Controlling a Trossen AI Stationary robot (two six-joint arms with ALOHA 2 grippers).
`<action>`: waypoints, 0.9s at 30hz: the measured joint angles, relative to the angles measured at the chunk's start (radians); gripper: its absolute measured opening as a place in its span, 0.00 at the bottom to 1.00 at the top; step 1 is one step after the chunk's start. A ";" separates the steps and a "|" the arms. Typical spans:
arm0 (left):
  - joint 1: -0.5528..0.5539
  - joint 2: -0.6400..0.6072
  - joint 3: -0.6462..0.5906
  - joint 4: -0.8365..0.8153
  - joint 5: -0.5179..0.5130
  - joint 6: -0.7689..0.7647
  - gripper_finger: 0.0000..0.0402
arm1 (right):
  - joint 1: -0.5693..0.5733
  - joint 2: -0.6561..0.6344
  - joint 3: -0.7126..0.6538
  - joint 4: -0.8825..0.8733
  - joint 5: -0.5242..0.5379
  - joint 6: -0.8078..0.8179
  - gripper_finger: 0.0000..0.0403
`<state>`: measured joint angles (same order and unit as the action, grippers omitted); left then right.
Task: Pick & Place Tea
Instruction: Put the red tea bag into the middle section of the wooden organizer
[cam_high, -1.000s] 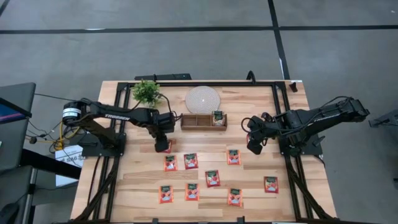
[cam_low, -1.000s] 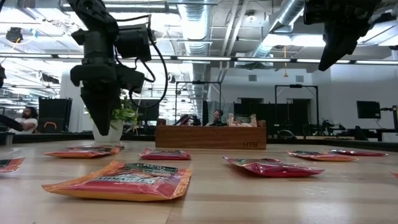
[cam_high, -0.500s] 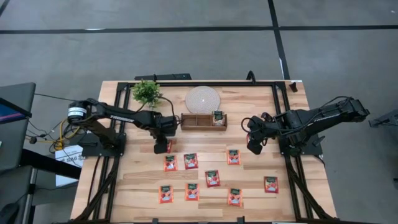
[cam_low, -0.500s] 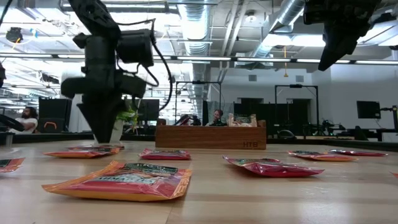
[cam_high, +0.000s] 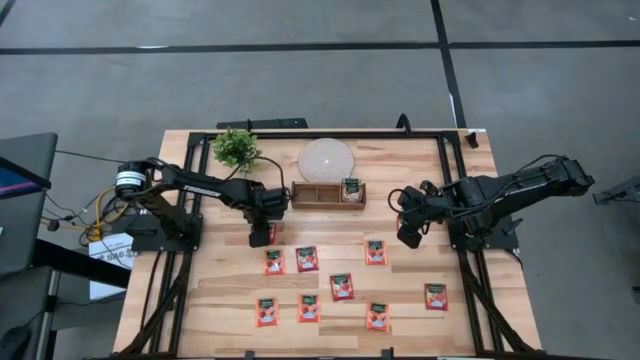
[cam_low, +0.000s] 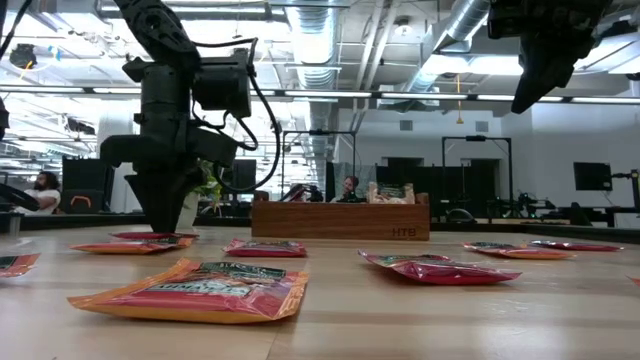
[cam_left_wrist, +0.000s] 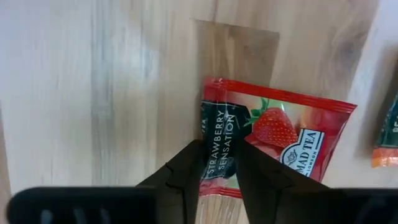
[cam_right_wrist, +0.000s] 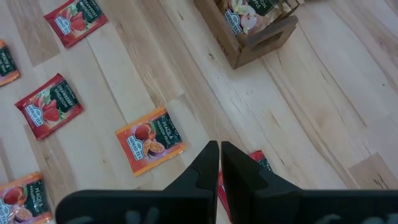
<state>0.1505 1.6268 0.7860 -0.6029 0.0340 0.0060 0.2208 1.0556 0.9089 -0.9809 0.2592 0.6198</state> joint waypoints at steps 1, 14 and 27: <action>0.000 0.000 0.000 0.000 -0.002 -0.011 0.20 | 0.000 0.000 0.000 0.000 0.000 0.000 0.03; 0.000 -0.069 -0.012 -0.055 -0.064 -0.107 0.00 | 0.000 0.000 0.000 -0.001 0.000 0.000 0.03; -0.027 -0.358 0.070 -0.124 -0.146 -0.152 0.00 | -0.007 0.014 0.000 0.317 -0.062 -0.108 0.03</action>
<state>0.1234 1.2690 0.8559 -0.7267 -0.1124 -0.1464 0.2141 1.0696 0.9089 -0.6636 0.1970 0.5118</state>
